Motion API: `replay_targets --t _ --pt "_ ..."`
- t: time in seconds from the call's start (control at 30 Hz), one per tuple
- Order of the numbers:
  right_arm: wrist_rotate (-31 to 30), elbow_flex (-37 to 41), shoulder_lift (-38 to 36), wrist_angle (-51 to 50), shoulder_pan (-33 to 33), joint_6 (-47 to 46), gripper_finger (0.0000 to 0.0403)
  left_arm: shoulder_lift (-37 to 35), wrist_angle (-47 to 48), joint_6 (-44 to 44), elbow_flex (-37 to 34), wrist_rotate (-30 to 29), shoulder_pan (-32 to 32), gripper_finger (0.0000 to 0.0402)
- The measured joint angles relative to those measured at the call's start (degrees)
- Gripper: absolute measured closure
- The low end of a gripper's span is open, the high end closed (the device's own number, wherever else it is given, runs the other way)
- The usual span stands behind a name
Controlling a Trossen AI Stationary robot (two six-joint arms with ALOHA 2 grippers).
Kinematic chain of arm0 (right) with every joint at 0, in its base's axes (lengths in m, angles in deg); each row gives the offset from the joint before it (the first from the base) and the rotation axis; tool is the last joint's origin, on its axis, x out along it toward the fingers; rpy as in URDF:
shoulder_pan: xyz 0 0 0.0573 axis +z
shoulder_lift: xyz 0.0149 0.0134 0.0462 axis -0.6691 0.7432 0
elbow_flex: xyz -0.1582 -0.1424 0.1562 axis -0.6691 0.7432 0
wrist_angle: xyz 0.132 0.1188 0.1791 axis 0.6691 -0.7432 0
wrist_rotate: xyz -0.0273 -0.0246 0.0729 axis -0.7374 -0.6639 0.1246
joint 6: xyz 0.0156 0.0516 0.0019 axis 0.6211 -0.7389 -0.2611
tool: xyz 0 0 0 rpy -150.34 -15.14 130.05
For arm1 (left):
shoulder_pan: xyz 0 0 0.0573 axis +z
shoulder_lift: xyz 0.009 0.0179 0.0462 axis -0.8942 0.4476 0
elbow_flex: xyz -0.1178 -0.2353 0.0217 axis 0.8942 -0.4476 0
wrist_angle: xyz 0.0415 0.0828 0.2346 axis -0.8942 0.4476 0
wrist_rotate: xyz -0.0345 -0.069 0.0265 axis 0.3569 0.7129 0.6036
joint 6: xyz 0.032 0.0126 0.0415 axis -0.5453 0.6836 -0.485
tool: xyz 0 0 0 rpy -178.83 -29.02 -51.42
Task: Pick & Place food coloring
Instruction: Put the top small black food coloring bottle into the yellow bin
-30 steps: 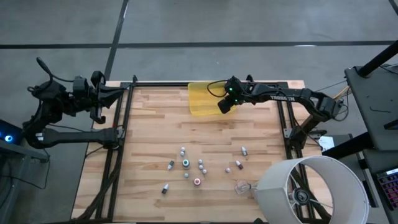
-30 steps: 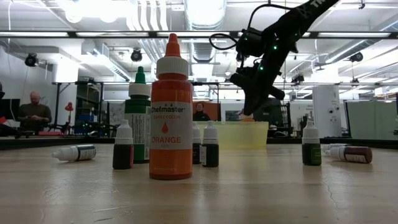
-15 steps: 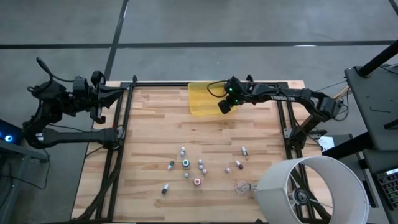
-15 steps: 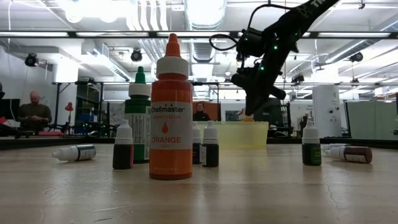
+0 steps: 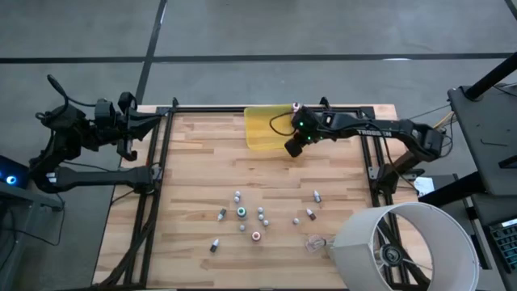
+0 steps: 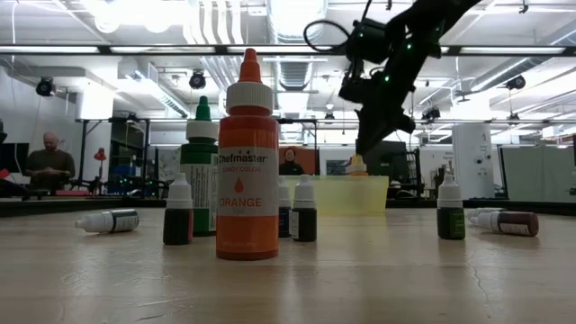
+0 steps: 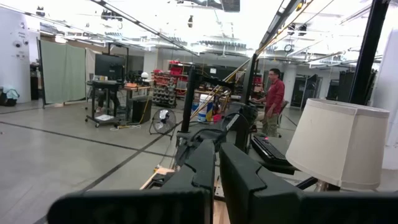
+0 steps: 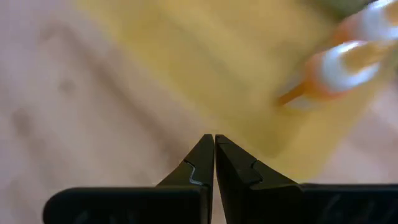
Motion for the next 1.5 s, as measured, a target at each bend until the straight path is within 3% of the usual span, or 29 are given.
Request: replay_targets --t 0.13,0.47,0.6,1.17,1.5 --pt "4.5 0.0 -1.0 -3.2 3.8 0.2 0.0394 0.0 0.0 0.0 0.0 0.0 0.0 0.0401" --pt "6.3 0.0 -1.2 -18.3 12.5 -4.4 0.0393 0.0 0.0 0.0 0.0 0.0 0.0 0.0401" --pt "10.2 0.5 -2.3 -23.5 15.4 -7.5 0.0379 0.0 0.0 0.0 0.0 0.0 0.0 0.0401" --pt "15.7 7.5 -2.7 -19.2 23.8 -26.1 0.0259 0.0 0.0 0.0 0.0 0.0 0.0 0.0401" --pt "15.0 8.7 -0.4 -14.7 25.9 -34.6 0.0244 0.0 0.0 0.0 0.0 0.0 0.0 0.0401"
